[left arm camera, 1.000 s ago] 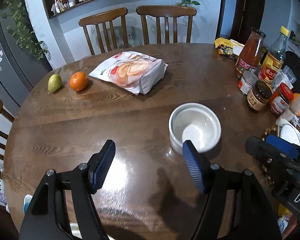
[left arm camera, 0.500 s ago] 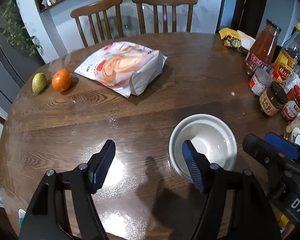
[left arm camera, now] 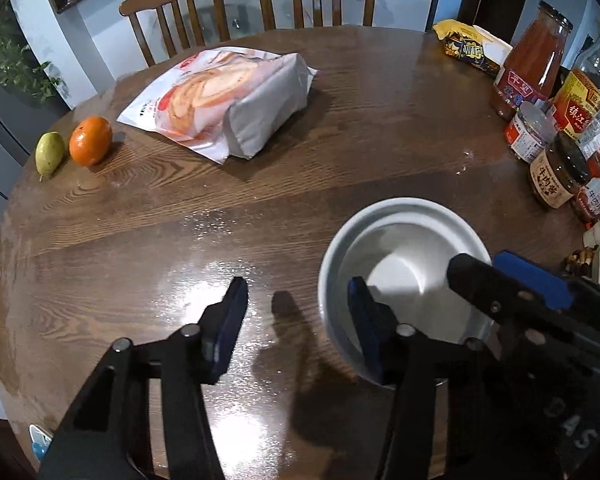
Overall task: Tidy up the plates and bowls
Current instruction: 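Lift the small white bowl with the left gripper and carry it over the nested bowls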
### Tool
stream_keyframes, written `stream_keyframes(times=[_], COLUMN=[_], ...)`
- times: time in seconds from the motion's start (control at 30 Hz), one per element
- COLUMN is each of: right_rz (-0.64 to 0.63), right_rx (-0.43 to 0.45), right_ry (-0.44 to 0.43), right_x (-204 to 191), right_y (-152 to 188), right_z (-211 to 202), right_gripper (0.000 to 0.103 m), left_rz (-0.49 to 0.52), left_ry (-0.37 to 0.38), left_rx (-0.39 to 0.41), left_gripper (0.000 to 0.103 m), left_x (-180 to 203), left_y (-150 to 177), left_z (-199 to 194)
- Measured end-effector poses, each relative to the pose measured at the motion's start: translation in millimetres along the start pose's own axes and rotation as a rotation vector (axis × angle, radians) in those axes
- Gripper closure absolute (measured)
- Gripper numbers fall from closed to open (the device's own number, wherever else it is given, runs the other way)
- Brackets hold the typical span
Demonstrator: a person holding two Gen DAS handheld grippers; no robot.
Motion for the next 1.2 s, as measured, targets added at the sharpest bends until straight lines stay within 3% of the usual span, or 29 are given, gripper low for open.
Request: stream_keyframes(times=[0.2, 0.43, 1.2], right_rz=[-0.014, -0.019, 0.011], right_rx=[-0.022, -0.030, 0.017], right_ry=[-0.030, -0.061, -0.083], right_x=[-6.0, -11.2, -8.0], right_y=[1.6, 0.8, 8.6], right_z=[9.3, 14.9, -0.4], right_gripper=[0.081, 0.087, 0.089], left_rz=[0.014, 0.036, 0.099], left_ry=[0.030, 0.048, 0.021], left_rx=[-0.015, -0.016, 0.047], left_gripper=[0.072, 0.088, 0.090], left_x=[9.9, 18.1, 25.2], left_y=[2.1, 1.3, 1.9], left_z=[3.0, 6.1, -10.9])
Point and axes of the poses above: each gripper's, at about its wrist camera, not at the fingertips, and z roughly the way its jaws point, x to its right, y to its underside, the point moved 10 cm from there along z, roughly the way its jaws point
